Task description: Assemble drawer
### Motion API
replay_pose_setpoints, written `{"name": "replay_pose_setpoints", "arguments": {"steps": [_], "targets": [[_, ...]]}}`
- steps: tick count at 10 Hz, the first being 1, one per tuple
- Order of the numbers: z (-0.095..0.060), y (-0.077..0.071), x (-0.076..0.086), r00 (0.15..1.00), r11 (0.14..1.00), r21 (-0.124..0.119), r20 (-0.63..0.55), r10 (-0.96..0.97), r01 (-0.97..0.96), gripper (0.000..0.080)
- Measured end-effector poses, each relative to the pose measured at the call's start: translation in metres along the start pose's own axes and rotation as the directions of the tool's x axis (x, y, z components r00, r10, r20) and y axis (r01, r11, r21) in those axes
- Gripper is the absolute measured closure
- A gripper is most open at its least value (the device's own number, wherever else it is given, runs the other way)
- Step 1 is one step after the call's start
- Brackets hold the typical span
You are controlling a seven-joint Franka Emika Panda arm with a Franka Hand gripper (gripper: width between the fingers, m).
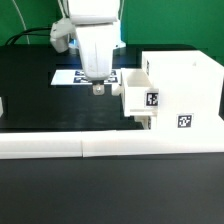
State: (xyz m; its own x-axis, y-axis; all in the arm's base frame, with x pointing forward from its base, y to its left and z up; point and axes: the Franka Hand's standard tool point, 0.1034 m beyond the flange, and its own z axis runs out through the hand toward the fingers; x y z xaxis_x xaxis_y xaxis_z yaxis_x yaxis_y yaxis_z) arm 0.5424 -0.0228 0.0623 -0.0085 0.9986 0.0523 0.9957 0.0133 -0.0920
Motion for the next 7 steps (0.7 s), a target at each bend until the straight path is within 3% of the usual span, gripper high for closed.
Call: {"name": "replay_pose_setpoints", "arguments": {"steps": [5,7], "targets": [[0.0,0.018,0.043,0.998,0.998,-0.016,-0.012,0.054,-0.054,0.0151],[0.0,0.02,0.048,0.997,0.997,-0.018,-0.011,0.077,-0.077,0.0151]]}}
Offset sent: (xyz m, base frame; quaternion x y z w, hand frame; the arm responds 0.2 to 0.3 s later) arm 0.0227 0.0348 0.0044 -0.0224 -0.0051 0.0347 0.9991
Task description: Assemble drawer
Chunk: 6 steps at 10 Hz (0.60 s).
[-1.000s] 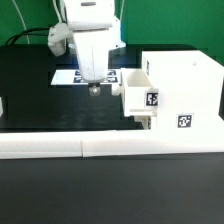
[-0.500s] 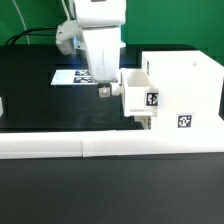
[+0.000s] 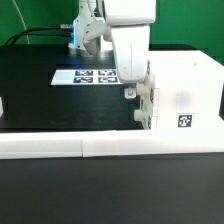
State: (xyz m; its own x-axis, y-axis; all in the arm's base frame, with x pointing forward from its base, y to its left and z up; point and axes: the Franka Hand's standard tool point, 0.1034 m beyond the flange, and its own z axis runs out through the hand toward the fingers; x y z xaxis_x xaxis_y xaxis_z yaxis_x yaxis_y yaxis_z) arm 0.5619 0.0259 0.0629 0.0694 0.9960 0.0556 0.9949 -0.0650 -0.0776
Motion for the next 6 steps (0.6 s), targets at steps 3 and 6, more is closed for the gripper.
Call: {"name": "replay_pose_setpoints", "arguments": {"steps": [3,6], "targets": [[0.0,-0.003,-0.006,1.0,1.0,0.002,0.002,0.017,-0.017,0.0151],[-0.003,-0.026,-0.046,0.998,0.998,-0.015,0.022,0.065,-0.065,0.0151]]}}
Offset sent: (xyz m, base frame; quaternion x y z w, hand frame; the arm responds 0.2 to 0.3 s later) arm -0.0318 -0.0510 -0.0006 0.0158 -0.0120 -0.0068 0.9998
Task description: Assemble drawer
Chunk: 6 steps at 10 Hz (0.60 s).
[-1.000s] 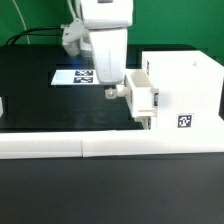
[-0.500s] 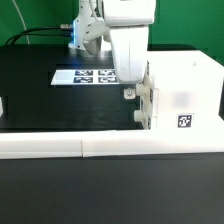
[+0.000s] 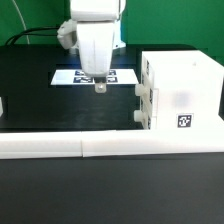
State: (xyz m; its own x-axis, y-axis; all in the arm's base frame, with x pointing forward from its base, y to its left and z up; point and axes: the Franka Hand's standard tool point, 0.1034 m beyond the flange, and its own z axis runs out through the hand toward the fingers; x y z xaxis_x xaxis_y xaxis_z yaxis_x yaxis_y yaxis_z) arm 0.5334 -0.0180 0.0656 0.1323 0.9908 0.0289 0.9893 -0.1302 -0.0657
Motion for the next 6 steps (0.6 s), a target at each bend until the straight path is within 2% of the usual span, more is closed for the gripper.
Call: {"name": "replay_pose_setpoints", "arguments": {"steps": [1,2,3,6], "targets": [[-0.0045,-0.0035,-0.0002,0.999,0.999,-0.018,0.001,0.032,-0.032,0.0151],[-0.0052,-0.0041,0.0058,0.997,0.995,-0.049,-0.004,0.081,-0.081,0.0151],[-0.0033,-0.0062,0.0097,0.997,0.995,-0.057,-0.005,0.077,-0.078,0.0151],[-0.0032,-0.0059,0.0068,0.997,0.995,-0.054,-0.004,0.08,-0.08,0.0151]]}}
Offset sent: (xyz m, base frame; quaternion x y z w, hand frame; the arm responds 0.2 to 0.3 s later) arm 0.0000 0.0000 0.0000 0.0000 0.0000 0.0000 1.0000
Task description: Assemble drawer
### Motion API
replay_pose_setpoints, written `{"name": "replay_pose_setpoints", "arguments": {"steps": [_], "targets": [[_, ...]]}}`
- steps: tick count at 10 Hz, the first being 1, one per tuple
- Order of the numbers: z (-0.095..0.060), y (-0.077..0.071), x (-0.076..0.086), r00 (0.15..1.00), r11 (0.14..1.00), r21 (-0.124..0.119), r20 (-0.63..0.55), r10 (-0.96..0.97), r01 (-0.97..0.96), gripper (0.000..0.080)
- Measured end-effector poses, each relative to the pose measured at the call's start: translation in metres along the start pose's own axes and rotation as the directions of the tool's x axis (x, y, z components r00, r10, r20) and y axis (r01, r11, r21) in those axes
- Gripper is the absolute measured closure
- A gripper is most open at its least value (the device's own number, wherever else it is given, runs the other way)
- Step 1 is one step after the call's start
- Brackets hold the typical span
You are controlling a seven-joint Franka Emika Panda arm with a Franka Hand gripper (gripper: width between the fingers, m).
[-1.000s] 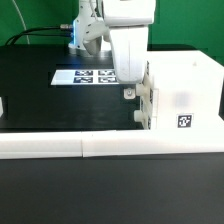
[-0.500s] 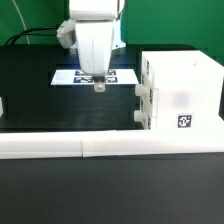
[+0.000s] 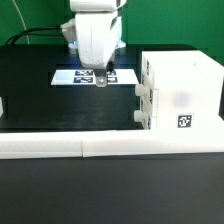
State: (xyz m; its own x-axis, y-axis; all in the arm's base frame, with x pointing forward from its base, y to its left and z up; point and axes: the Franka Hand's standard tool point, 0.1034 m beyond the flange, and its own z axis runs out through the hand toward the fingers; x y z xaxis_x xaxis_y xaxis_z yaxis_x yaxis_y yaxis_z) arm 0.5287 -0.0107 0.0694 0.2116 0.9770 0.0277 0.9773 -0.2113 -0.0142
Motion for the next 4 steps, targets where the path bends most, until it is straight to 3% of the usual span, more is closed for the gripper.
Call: {"name": "replay_pose_setpoints", "arguments": {"steps": [4], "targets": [[0.0001,0.0,-0.0001,1.0,1.0,0.0,0.0,0.0,0.0,0.0151]]}}
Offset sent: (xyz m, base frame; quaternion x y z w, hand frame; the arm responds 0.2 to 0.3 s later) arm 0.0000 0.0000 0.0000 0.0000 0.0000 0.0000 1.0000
